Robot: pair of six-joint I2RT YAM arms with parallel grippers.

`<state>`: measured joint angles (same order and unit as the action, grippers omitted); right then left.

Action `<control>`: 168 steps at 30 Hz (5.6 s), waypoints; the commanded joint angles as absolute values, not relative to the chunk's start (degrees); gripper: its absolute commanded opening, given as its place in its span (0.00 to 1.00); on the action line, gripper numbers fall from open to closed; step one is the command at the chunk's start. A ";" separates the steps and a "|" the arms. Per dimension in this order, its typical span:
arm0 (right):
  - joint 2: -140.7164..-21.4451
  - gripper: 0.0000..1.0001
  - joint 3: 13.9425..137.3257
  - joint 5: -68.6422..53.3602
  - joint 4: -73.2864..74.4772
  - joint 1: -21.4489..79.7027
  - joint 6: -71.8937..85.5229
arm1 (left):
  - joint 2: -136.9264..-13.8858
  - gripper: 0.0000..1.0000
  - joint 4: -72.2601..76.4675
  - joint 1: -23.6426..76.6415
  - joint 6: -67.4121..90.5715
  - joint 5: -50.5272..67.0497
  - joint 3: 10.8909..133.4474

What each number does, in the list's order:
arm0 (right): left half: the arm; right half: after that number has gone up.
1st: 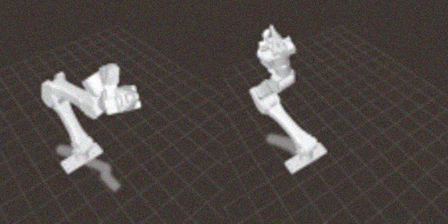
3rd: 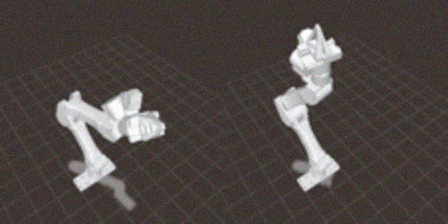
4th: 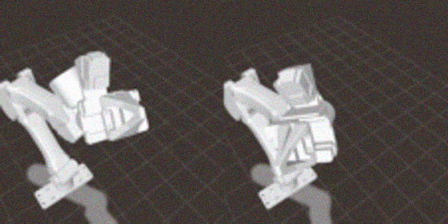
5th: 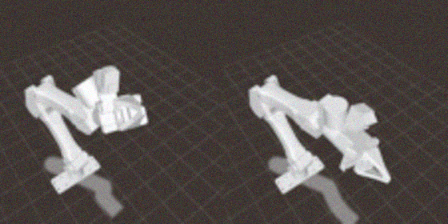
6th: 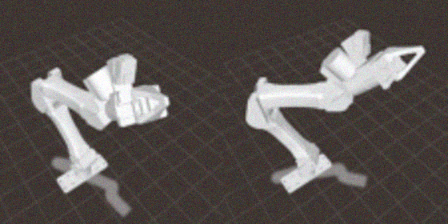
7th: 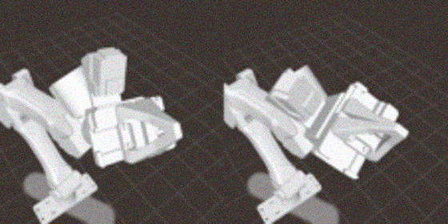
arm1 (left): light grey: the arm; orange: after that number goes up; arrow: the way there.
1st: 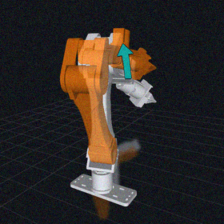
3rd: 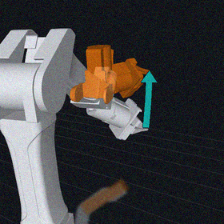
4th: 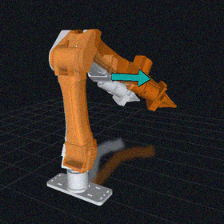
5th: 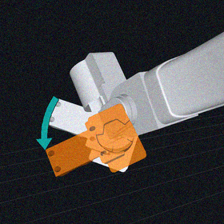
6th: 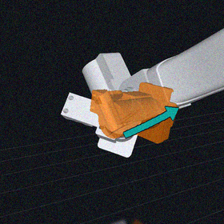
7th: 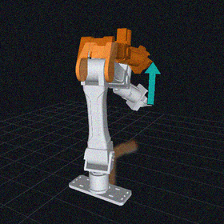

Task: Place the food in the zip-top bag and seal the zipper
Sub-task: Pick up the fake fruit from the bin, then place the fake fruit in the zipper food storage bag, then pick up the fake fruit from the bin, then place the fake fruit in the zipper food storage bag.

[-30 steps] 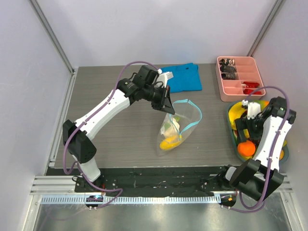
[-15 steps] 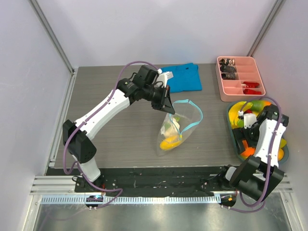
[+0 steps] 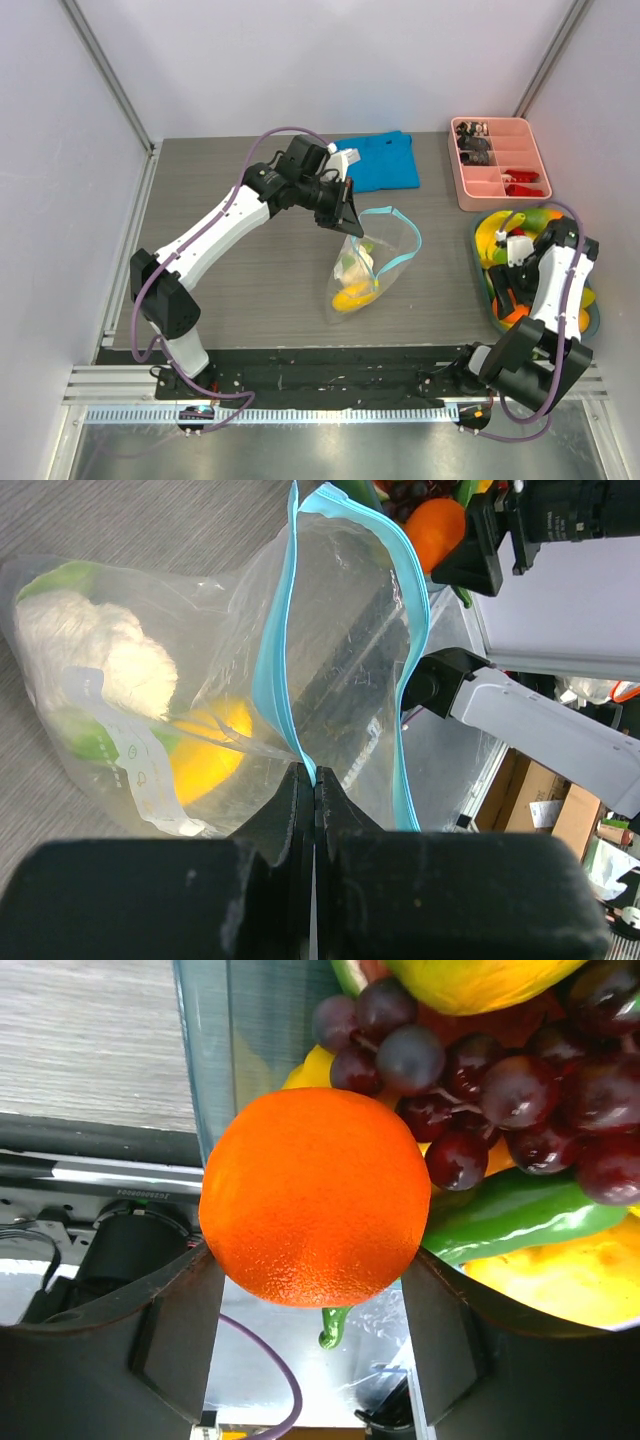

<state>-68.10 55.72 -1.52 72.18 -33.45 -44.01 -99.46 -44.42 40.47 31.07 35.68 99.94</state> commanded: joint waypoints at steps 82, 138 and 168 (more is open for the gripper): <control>-89.21 1.00 91.76 -25.14 67.24 -30.87 -74.35 | -99.05 0.00 -40.43 38.50 30.59 39.29 98.53; -71.02 0.01 88.67 -26.52 48.78 -21.18 -56.79 | -99.58 0.00 -40.96 37.71 31.64 39.55 97.56; -56.95 0.01 84.11 -9.16 42.89 23.72 -44.12 | -102.13 0.00 -42.54 36.04 36.47 39.46 100.37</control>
<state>-57.06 84.77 -18.02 44.75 19.11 -42.48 -102.54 -43.07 36.03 35.90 38.46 97.84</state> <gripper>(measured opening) 0.209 0.015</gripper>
